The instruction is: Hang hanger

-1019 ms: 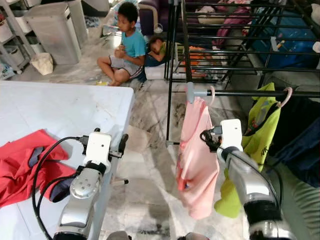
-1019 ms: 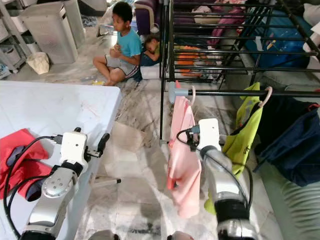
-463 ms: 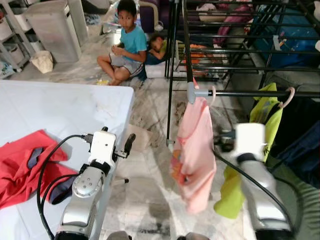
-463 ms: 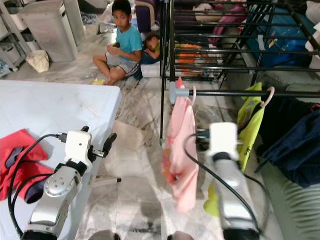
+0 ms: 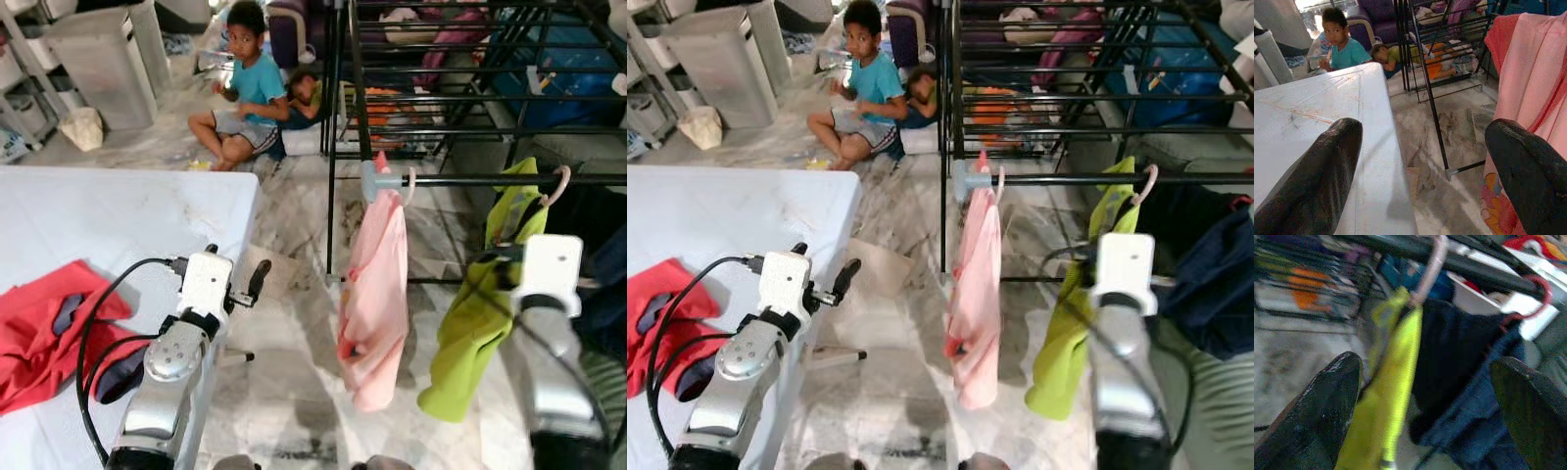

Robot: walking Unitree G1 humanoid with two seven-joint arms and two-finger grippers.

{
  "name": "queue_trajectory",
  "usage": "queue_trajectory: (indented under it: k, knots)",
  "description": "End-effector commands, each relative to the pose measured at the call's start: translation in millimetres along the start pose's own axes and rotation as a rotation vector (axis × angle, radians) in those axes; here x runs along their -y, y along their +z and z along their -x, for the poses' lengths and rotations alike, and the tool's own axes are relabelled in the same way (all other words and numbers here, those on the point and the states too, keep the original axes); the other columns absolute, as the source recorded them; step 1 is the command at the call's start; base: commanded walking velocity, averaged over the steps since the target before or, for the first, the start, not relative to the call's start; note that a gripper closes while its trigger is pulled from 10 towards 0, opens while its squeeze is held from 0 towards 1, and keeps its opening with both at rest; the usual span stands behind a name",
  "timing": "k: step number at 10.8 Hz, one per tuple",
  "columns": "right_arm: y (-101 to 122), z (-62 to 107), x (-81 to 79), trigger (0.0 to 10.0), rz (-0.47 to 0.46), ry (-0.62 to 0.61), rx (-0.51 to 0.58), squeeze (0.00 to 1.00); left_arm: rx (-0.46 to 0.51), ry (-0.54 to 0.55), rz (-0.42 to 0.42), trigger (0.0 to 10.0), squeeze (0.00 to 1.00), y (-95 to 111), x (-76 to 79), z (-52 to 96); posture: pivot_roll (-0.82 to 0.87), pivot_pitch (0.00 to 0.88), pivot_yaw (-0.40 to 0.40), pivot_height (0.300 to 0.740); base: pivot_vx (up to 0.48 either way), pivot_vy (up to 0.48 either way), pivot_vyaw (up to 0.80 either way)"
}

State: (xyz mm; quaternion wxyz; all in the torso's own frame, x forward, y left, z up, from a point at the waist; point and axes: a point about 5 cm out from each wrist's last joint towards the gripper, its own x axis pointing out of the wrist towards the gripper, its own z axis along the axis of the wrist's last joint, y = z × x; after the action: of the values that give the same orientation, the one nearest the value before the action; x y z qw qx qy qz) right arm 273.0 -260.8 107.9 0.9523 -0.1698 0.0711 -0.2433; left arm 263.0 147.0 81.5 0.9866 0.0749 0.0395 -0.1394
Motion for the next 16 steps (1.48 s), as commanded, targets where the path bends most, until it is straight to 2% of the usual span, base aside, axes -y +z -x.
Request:
queue_trajectory:
  k: [1,2,4,5,7,8,10,13,16]
  knots:
    - [-5,-6.5,2.1,10.0,0.003,-0.025,-0.046,0.88,-0.006,-0.018,-0.024,10.0,0.0,2,-0.7,-0.3,0.0,0.008,0.039,0.74,0.0,0.0,0.0]
    - [-15,-19.2,4.9,10.0,-0.003,-0.049,-0.122,0.0,-0.019,-0.05,-0.043,10.0,0.0,1,1.7,1.2,0.01,0.03,0.042,0.74,0.0,0.0,0.0]
    - [-24,-29.8,5.2,10.0,-0.011,-0.088,-0.194,0.0,-0.02,-0.073,-0.101,10.0,0.0,2,-2.6,5.8,0.01,0.056,0.057,0.74,0.0,0.0,0.0]
    - [-39,-32.9,2.3,10.0,-0.041,-0.083,-0.294,0.0,-0.025,-0.069,-0.102,10.0,0.0,3,-6.0,5.9,0.02,0.061,0.063,0.74,0.0,0.0,0.0]
    - [-52,-40.4,-6.9,10.0,-0.091,0.004,-0.388,0.0,-0.028,-0.076,-0.111,10.0,0.0,5,-7.3,7.4,0.04,0.072,0.07,0.74,0.0,0.0,0.0]
    - [-48,-47.4,-8.1,0.0,-0.114,0.036,-0.386,0.0,-0.034,-0.08,-0.117,10.0,0.0,4,-7.4,8.5,0.05,0.076,0.072,0.74,0.0,0.0,0.0]
    - [-36,-60.3,-9.0,0.0,-0.137,0.097,-0.371,0.0,-0.04,-0.082,-0.125,10.0,0.0,3,-7.7,11.6,0.06,0.075,0.07,0.74,0.0,0.0,0.0]
    - [-10,-75.5,-6.2,0.0,-0.112,0.111,-0.298,0.0,-0.043,-0.081,-0.128,10.0,0.0,3,-5.3,10.9,0.06,0.065,0.058,0.74,0.0,0.0,0.0]
    - [-15,-74.2,-7.5,0.0,-0.125,0.094,-0.332,0.0,-0.044,-0.087,-0.131,10.0,0.0,3,-0.9,8.6,0.05,0.064,0.053,0.74,0.0,0.0,0.0]
